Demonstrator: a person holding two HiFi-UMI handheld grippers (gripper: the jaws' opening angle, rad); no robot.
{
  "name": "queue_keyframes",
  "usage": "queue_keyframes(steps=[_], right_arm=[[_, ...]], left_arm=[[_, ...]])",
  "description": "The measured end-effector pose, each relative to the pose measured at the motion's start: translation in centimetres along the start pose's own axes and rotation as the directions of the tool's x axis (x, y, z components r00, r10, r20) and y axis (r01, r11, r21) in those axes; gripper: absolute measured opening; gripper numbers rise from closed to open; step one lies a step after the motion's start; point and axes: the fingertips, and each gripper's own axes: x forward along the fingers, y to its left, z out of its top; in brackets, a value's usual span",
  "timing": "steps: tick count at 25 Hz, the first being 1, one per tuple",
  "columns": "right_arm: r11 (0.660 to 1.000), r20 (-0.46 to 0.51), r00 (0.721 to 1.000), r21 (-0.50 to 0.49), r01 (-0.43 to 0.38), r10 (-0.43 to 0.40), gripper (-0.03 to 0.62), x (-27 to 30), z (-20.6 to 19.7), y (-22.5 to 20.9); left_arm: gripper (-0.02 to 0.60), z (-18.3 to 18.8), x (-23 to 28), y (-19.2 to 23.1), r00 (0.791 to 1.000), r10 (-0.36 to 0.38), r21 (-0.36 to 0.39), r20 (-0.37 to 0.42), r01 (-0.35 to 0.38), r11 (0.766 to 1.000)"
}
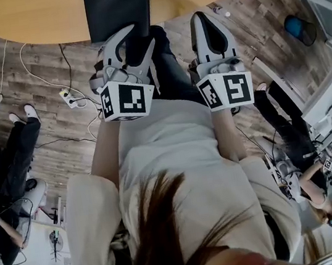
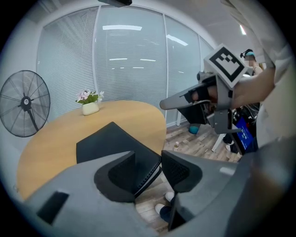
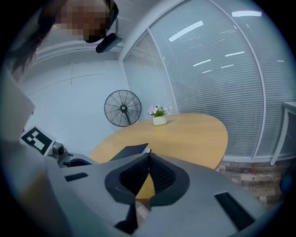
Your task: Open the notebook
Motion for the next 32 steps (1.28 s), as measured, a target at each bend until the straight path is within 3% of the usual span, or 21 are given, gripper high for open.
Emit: queue_keyframes(steps=[14,19,32], right_arm=[[0.999,0.011,1.000,-0.021,-0.024,0.024,0.003,-0.4,1.5,-1.4],[0.998,0.018,0.998,-0.039,-0.059,0.060,0.003,-0.2,2.4,-1.8],[0.991,0.030,0.992,-0.062,-0.118,0.120,0.003,0.0,4.0,-1.3]], left_arm=[[0.105,1.8,-0.2,-0.1,0.997,0.076,-0.034,0.022,-0.076,0.997],[0.086,2.4,-0.3,0.0,0.994,0.102,-0.095,0.028,-0.099,0.991],[0.048,4.7,-2.1,0.8,0.974,0.210,-0.136,0.090,-0.197,0.971]])
